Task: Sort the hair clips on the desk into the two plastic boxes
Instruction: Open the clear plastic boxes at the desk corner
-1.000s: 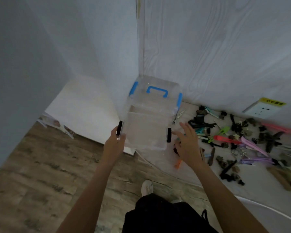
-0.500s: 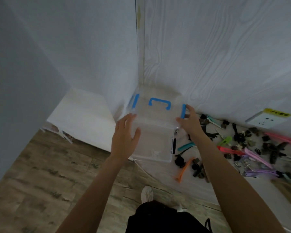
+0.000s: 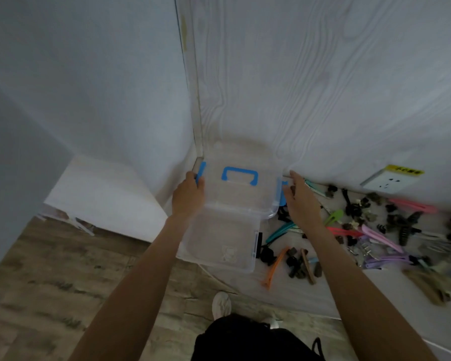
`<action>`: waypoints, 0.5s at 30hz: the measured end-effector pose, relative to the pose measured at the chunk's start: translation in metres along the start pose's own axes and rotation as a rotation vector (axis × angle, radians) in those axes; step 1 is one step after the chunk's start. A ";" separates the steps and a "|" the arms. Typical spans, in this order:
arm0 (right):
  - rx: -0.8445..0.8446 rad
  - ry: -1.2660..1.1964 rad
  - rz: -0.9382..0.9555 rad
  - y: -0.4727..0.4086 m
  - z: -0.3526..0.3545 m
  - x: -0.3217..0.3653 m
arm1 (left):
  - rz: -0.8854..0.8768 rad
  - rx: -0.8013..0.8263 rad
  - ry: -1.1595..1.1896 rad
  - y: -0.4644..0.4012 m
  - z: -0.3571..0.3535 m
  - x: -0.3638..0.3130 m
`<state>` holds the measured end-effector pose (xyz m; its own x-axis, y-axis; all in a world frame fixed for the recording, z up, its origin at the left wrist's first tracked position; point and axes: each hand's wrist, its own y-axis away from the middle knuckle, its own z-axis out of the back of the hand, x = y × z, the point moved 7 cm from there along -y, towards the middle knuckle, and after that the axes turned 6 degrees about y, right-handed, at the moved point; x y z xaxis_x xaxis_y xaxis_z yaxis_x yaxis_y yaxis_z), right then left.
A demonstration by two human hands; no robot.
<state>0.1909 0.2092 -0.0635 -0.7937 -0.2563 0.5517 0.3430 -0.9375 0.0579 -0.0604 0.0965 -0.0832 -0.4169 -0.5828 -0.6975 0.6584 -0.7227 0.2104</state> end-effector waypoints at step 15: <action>0.056 -0.025 0.461 0.003 0.021 0.070 | -0.146 0.007 0.390 0.026 0.015 0.022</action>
<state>0.1468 0.1931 -0.0070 -0.5402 -0.6370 0.5500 0.6845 -0.7127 -0.1532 -0.0616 0.0591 -0.0833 -0.2361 -0.2906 -0.9272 0.6051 -0.7906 0.0937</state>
